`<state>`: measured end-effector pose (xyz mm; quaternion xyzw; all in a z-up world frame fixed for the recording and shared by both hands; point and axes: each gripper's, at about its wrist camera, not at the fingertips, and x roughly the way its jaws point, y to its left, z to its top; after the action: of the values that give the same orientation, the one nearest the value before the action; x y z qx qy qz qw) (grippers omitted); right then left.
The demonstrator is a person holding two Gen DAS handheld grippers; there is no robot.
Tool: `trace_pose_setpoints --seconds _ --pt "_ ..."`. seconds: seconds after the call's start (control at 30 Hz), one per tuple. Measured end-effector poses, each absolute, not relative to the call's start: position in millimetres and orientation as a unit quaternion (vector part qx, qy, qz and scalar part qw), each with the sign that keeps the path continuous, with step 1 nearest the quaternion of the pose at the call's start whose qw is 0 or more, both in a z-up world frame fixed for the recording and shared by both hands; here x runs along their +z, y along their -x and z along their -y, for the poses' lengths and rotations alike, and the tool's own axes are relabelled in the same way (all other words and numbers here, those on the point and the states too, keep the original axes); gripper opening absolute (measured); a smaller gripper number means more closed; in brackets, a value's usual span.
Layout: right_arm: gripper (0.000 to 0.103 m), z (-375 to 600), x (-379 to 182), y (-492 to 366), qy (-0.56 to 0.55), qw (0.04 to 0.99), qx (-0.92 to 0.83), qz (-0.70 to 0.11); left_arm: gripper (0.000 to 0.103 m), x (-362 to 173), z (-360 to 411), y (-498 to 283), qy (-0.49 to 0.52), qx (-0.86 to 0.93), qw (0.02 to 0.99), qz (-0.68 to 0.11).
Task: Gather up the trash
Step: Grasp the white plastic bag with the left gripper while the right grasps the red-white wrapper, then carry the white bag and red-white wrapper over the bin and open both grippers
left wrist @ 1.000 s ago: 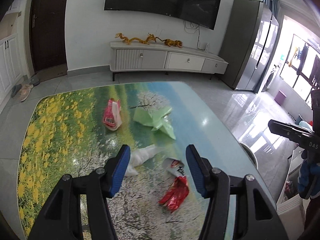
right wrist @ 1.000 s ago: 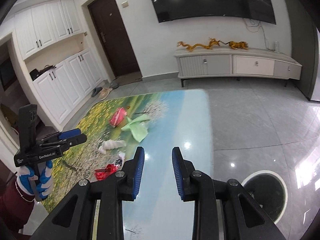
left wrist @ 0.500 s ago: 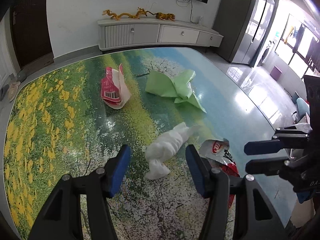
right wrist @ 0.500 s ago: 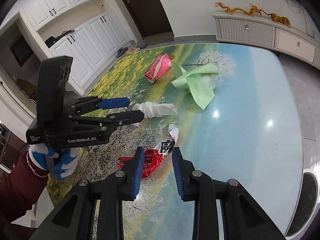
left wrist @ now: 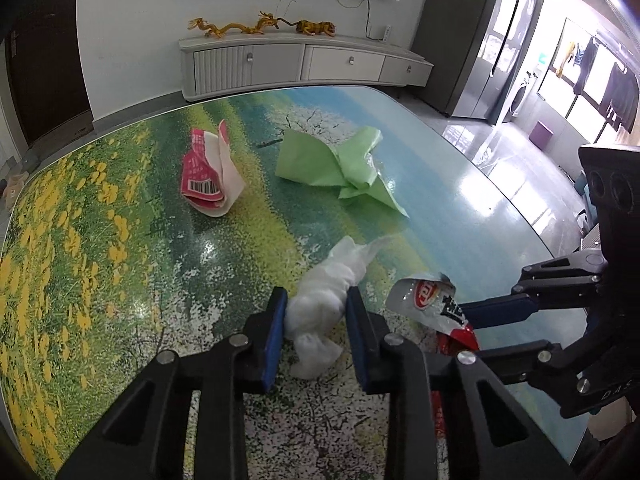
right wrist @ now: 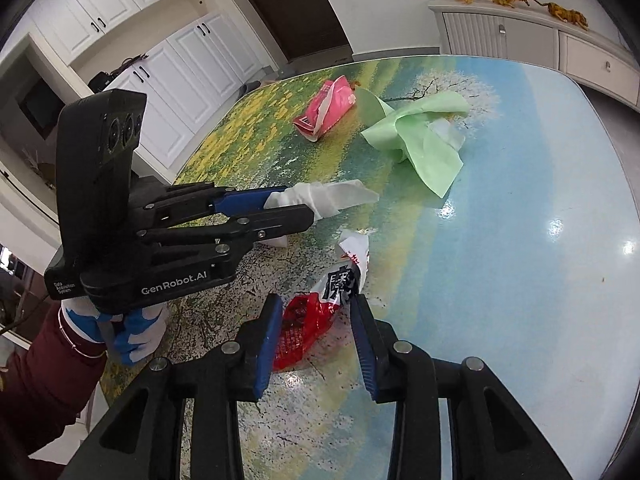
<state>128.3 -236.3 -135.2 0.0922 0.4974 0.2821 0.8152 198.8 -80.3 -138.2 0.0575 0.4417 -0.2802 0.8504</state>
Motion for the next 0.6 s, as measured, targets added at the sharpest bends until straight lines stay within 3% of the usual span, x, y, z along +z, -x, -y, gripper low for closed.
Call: trace_pose_setpoints --seconds 0.23,0.27,0.6 --pt "0.022 239.2 -134.7 -129.8 -0.120 0.808 0.295 -0.495 0.026 -119.2 55.4 -173.8 -0.030 -0.252 0.871 -0.421" --pt "0.010 239.9 -133.5 -128.0 -0.122 0.808 0.298 -0.493 0.026 -115.8 52.5 -169.3 -0.027 -0.248 0.873 -0.419" --pt "0.009 246.8 -97.1 -88.0 -0.091 0.837 0.300 -0.448 0.025 -71.7 48.5 -110.7 -0.031 -0.200 0.901 -0.383"
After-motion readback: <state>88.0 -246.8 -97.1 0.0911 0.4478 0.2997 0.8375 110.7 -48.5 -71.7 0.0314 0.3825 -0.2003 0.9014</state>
